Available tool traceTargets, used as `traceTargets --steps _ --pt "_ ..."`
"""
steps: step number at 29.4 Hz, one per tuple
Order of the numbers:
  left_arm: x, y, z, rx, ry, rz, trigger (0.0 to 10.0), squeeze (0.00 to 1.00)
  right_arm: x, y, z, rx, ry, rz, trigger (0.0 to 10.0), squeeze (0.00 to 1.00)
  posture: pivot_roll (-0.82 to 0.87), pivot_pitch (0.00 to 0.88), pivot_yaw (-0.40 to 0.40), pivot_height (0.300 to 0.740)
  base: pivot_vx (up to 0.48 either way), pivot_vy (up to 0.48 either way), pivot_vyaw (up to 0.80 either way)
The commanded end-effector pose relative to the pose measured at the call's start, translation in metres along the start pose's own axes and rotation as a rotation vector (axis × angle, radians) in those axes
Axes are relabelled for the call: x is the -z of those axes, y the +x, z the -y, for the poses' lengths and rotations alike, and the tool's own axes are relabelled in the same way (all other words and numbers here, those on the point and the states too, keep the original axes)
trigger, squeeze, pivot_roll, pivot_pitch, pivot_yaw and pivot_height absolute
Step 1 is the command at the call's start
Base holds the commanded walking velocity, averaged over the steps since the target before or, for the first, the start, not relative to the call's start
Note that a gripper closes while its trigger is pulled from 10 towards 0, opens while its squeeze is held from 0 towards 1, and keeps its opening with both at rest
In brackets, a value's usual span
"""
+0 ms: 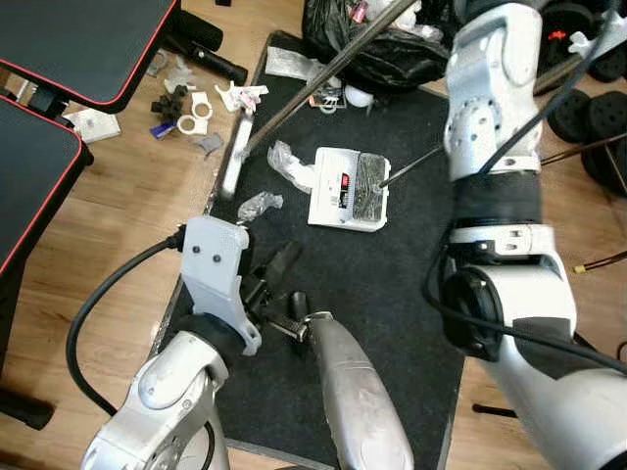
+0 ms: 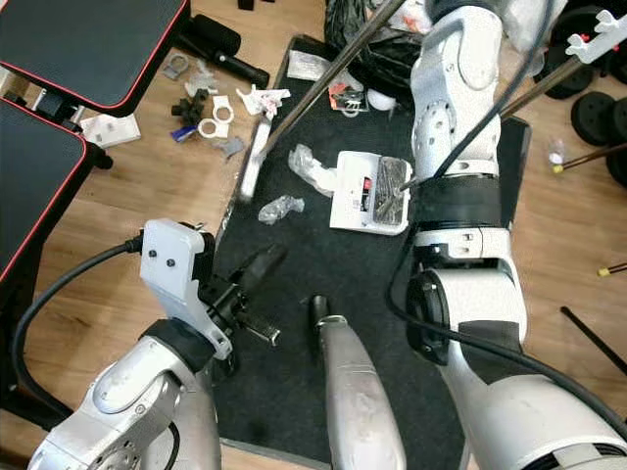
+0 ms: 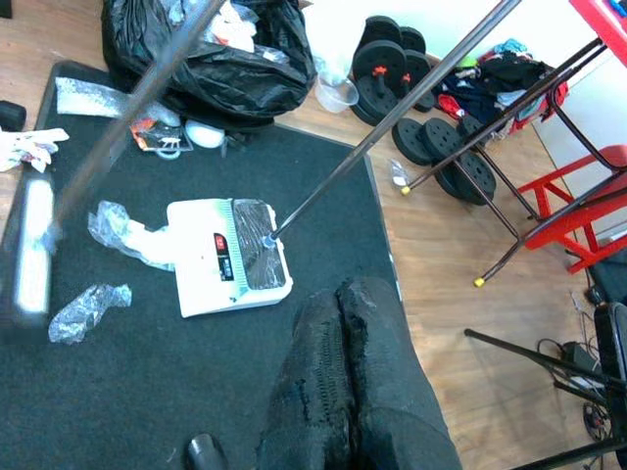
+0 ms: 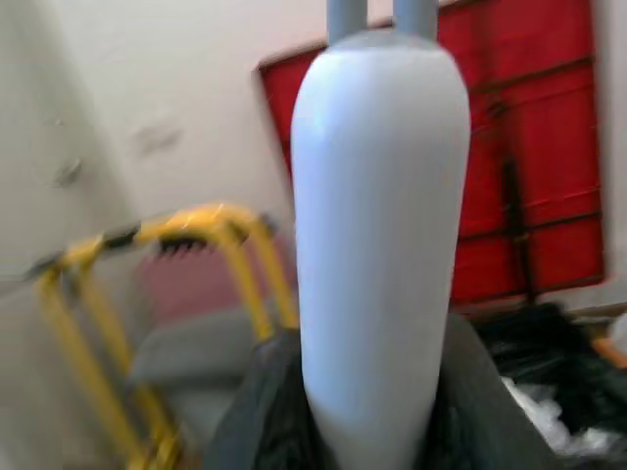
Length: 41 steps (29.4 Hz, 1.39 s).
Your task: Sweep floor
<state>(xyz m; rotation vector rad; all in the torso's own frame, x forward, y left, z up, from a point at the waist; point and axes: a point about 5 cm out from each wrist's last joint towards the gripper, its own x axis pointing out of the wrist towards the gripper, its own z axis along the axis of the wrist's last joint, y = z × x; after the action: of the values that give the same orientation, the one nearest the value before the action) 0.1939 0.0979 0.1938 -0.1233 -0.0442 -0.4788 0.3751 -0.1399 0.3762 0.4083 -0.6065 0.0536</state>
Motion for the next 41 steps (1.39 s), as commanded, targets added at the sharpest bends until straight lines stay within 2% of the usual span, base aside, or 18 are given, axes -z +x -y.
traceTargets --steps 1,3,4,6,8,9,10,11,14,17,26,32,41 --pt "0.009 -0.001 0.003 0.038 -0.015 -0.037 10.0 0.00 0.001 -0.004 0.004 -0.045 -0.021 -0.034 10.0 0.00 -0.11 0.390 -0.231 0.740 0.000 0.000 0.00" --pt "0.011 0.001 0.001 0.027 -0.025 -0.043 10.0 0.00 0.001 -0.010 -0.001 -0.122 0.046 -0.036 10.0 0.00 -0.11 0.372 -0.230 0.740 0.000 0.000 0.00" --pt "0.011 0.001 0.001 0.027 -0.025 -0.043 10.0 0.00 0.001 -0.010 -0.001 -0.122 0.046 -0.036 10.0 0.00 -0.11 0.372 -0.230 0.740 0.000 0.000 0.00" --pt "0.012 0.003 -0.005 -0.017 -0.050 -0.044 10.0 0.00 -0.004 -0.023 -0.014 -0.292 0.061 -0.002 10.0 0.00 -0.11 0.359 -0.231 0.740 0.000 0.000 0.00" --pt "0.012 0.003 -0.005 -0.017 -0.050 -0.044 10.0 0.00 -0.004 -0.023 -0.014 -0.292 0.061 -0.002 10.0 0.00 -0.11 0.359 -0.231 0.740 0.000 0.000 0.00" --pt "0.013 0.004 -0.008 -0.039 -0.052 -0.041 10.0 0.00 -0.004 -0.028 -0.019 -0.342 0.045 0.006 10.0 0.00 -0.12 0.347 -0.226 0.740 0.000 0.000 0.00" --pt "0.013 0.004 -0.008 -0.039 -0.052 -0.041 10.0 0.00 -0.004 -0.028 -0.019 -0.342 0.045 0.006 10.0 0.00 -0.12 0.347 -0.226 0.740 0.000 0.000 0.00" --pt "0.012 0.005 -0.011 -0.056 -0.042 -0.034 10.0 0.00 -0.002 -0.035 -0.022 -0.378 0.011 -0.008 10.0 0.00 -0.13 0.334 -0.223 0.740 0.000 0.000 0.00" --pt "0.012 0.007 -0.015 -0.078 -0.033 -0.028 10.0 0.00 -0.003 -0.043 -0.023 -0.409 0.000 -0.016 10.0 0.00 -0.14 0.317 -0.219 0.740 0.000 0.000 0.00" --pt "0.011 0.014 -0.024 -0.105 -0.024 -0.011 10.0 0.00 -0.008 -0.058 -0.030 -0.482 -0.007 -0.040 10.0 0.00 -0.14 0.293 -0.208 0.740 0.000 0.000 0.00" --pt "0.006 0.025 -0.034 -0.116 0.008 0.047 10.0 0.00 -0.010 -0.069 -0.038 -0.551 -0.014 -0.039 10.0 0.00 -0.14 0.251 -0.196 0.740 0.154 0.000 -0.36" --pt "0.001 0.032 -0.039 -0.114 0.025 0.079 10.0 0.00 -0.004 -0.084 -0.042 -0.572 -0.002 -0.082 10.0 0.00 -0.14 0.226 -0.185 0.740 0.319 0.000 -0.43" --pt "-0.001 0.036 -0.040 -0.098 0.029 0.096 10.0 0.00 0.001 -0.089 -0.044 -0.568 0.014 -0.113 10.0 0.00 -0.13 0.208 -0.179 0.740 0.363 0.000 -0.58"
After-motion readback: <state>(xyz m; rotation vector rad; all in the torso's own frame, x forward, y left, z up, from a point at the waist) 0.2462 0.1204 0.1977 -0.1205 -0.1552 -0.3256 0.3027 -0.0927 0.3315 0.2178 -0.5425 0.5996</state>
